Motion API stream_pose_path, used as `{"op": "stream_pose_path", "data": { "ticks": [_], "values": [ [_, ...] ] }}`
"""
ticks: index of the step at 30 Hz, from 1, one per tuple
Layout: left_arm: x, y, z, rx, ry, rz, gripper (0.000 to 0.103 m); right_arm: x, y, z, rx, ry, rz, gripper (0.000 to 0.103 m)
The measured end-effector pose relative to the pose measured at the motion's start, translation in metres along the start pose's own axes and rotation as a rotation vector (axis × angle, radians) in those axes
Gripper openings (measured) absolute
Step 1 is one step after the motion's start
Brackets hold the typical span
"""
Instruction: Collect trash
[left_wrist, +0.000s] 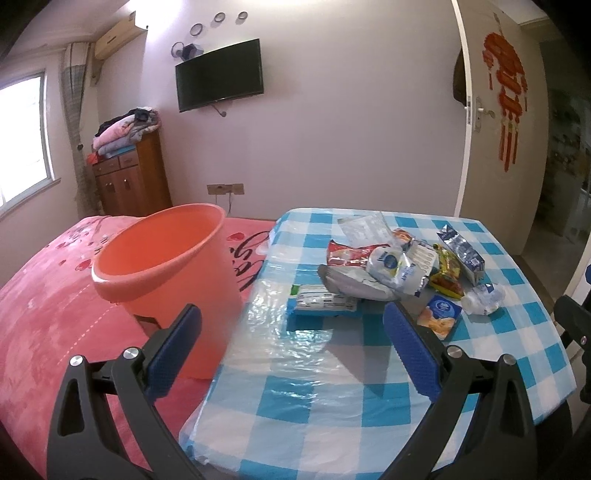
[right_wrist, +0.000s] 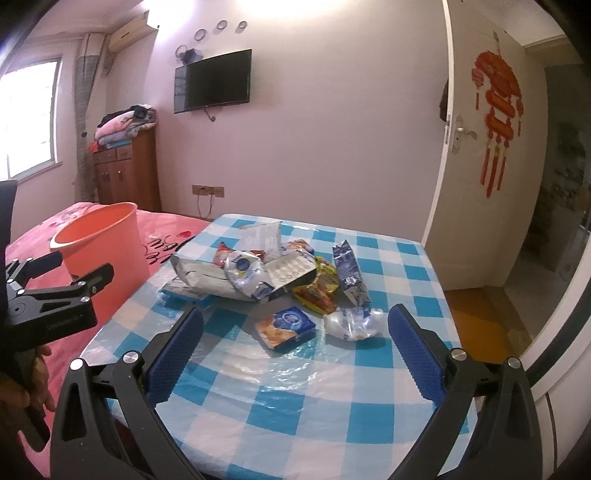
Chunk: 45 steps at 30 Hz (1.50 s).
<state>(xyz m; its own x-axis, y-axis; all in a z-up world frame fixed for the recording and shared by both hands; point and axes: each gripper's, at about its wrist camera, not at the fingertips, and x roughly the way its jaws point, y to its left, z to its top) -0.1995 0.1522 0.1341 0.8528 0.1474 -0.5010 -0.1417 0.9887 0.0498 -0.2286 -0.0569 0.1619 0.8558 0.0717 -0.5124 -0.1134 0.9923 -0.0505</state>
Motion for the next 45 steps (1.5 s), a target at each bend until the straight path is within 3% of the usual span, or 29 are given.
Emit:
{"op": "stream_pose_path", "data": {
  "ticks": [13, 28, 45],
  "values": [
    [0.001, 0.001, -0.001, -0.001, 0.007, 0.022, 0.099, 0.0, 0.0, 0.0, 0.0, -0.001, 0.023, 0.099],
    [0.019, -0.012, -0.003, 0.014, 0.06, -0.002, 0.099, 0.033, -0.013, -0.008, 0.0, 0.061, 0.059, 0.099],
    [0.07, -0.047, -0.016, 0.066, 0.174, -0.2, 0.099, 0.109, -0.076, -0.036, 0.18, 0.239, 0.095, 0.099]
  ]
}}
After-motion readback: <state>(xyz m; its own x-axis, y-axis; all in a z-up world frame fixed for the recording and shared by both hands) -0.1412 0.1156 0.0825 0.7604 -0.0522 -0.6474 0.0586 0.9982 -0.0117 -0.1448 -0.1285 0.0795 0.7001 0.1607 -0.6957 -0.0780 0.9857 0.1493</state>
